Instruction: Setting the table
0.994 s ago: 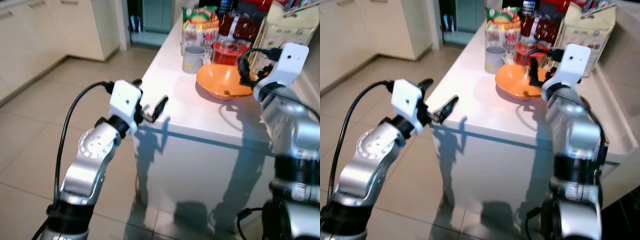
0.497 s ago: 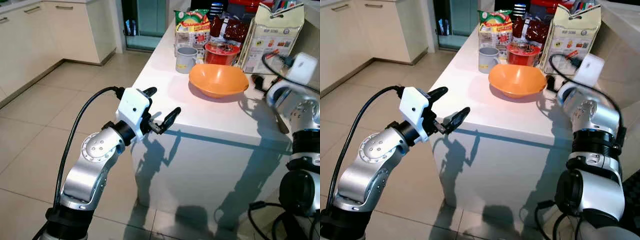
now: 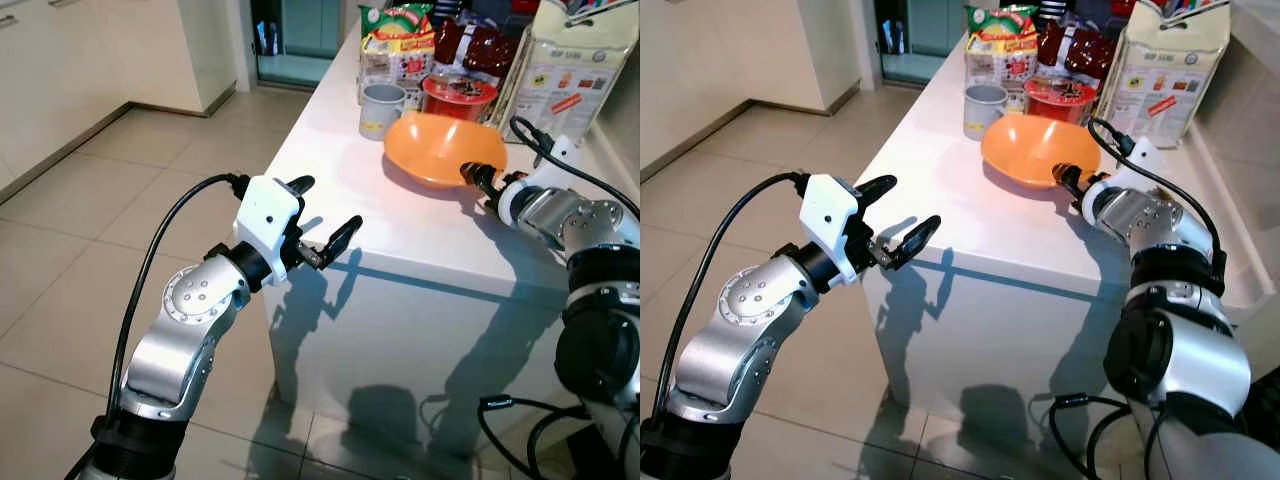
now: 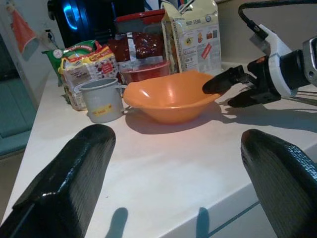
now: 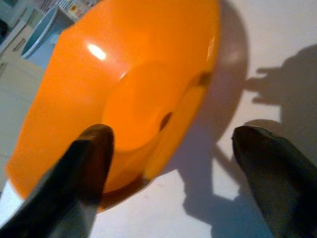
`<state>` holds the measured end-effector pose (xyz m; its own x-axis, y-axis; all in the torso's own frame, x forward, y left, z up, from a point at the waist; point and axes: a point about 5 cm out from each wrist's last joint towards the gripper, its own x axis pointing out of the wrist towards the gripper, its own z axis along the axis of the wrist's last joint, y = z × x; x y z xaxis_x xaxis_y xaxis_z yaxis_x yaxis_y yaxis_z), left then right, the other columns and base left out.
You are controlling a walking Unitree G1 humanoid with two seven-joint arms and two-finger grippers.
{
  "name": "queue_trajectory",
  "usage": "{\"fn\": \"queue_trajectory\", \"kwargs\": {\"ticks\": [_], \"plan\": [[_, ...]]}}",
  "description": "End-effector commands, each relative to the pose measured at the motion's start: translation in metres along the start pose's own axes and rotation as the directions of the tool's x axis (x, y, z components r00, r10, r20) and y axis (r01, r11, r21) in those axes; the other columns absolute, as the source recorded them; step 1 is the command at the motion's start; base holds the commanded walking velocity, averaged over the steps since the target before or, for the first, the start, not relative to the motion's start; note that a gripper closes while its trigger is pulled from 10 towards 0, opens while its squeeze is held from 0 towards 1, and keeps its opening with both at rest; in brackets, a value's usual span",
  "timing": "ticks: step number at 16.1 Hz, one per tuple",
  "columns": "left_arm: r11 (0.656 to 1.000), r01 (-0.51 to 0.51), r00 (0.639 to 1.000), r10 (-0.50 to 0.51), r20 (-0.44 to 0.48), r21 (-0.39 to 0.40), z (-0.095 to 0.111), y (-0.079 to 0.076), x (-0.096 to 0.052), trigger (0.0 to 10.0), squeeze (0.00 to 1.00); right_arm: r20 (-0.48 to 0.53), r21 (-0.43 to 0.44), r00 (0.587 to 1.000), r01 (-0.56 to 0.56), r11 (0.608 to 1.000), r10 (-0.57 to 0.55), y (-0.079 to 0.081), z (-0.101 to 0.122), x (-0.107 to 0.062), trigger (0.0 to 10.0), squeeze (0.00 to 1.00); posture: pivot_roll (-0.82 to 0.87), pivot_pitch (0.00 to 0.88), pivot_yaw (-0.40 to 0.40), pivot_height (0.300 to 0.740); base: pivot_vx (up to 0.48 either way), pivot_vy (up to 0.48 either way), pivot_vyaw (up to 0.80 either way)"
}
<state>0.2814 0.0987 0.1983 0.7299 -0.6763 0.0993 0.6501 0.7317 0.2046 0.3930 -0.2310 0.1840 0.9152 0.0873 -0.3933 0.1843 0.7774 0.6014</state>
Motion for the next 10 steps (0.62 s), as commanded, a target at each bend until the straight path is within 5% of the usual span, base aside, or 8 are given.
{"fn": "queue_trajectory", "kwargs": {"ticks": [1, 6, 10], "plan": [[1.000, 0.005, 1.000, -0.005, 0.011, 0.008, 0.0039, -0.0016, -0.0012, 10.0, 0.00, -0.014, 0.031, 1.000, -0.009, 0.999, 0.009, 0.0015, 0.0003, 0.0007, 0.0, 0.00, 0.02, 0.000, -0.006, 0.740, 0.000, 0.000, 0.00], [1.000, 0.014, 1.000, -0.014, 0.008, 0.004, 0.0033, -0.0029, -0.0009, 10.0, 0.00, -0.029, 0.176, 1.000, -0.005, 0.984, 0.010, -0.0065, 0.0015, -0.0011, 0.0, 0.00, 0.01, 0.000, 0.000, 0.740, 0.000, 0.000, 0.00], [1.000, 0.016, 1.000, -0.016, 0.008, 0.004, 0.0032, -0.0023, -0.0003, 10.0, 0.00, -0.023, 0.212, 1.000, -0.015, 0.977, 0.021, -0.0069, 0.0028, -0.0016, 0.0, 0.00, 0.01, 0.000, 0.004, 0.740, 0.000, 0.000, 0.00]]}}
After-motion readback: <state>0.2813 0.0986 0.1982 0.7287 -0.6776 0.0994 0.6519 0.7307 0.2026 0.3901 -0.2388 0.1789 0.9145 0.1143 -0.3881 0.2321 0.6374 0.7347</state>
